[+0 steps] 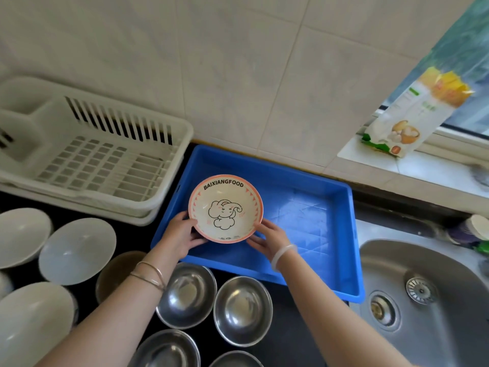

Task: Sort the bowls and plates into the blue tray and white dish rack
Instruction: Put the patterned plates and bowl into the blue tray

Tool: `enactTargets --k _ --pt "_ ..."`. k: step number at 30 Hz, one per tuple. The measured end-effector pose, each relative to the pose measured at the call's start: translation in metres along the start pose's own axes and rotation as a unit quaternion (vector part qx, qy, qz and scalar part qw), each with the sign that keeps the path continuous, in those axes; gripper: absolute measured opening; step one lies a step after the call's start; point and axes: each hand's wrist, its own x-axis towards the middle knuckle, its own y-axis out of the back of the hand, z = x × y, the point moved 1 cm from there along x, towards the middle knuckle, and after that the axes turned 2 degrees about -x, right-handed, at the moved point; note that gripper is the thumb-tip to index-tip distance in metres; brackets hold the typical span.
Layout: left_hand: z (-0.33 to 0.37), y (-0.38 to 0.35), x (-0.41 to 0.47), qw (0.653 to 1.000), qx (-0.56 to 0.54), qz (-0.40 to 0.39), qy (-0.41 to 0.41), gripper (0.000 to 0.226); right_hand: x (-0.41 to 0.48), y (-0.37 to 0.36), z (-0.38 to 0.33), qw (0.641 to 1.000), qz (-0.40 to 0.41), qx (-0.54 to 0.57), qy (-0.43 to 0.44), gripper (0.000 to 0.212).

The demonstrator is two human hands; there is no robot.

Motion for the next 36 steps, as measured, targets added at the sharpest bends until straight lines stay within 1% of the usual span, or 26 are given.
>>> enactTargets --k 2,4,7,10,14,18,22,30,33,36 --pt "-0.003 -0.001 -0.002 1.000 -0.014 -0.006 0.012 0.054 -0.005 0.001 0.010 0.999 -0.019 0.025 -0.002 0.038" --pt "-0.005 -0.002 -0.002 0.999 -0.043 -0.001 0.020 0.058 -0.007 -0.003 0.014 0.999 -0.015 0.032 0.012 0.041" --pt "-0.006 -0.005 -0.001 0.996 -0.086 0.017 0.016 0.047 -0.007 -0.011 0.011 0.998 0.004 0.056 0.024 0.043" --pt "-0.005 -0.007 0.003 0.992 -0.119 0.027 -0.003 0.035 -0.004 -0.021 0.003 0.996 0.005 0.090 0.022 0.041" --pt "-0.004 -0.009 0.007 0.992 -0.120 0.027 -0.026 0.036 0.001 -0.035 -0.004 0.994 0.009 0.108 0.022 0.038" --pt "0.000 -0.010 0.011 0.991 -0.128 0.025 -0.040 0.038 0.007 -0.042 -0.008 0.993 0.021 0.114 0.029 0.028" --pt "0.003 -0.013 0.014 0.989 -0.140 0.024 -0.051 0.038 0.013 -0.044 -0.011 0.993 0.028 0.111 0.034 0.033" --pt "0.003 -0.020 0.017 0.987 -0.129 0.064 -0.072 0.035 0.022 -0.044 -0.014 0.995 0.036 0.086 0.031 0.037" --pt "0.001 -0.024 0.013 0.987 -0.116 0.071 -0.086 0.036 0.023 -0.042 -0.011 0.999 0.028 0.020 0.040 0.041" --pt "-0.003 -0.027 0.002 0.987 -0.086 0.070 -0.115 0.042 0.021 -0.039 -0.010 0.998 -0.002 -0.047 0.041 0.043"
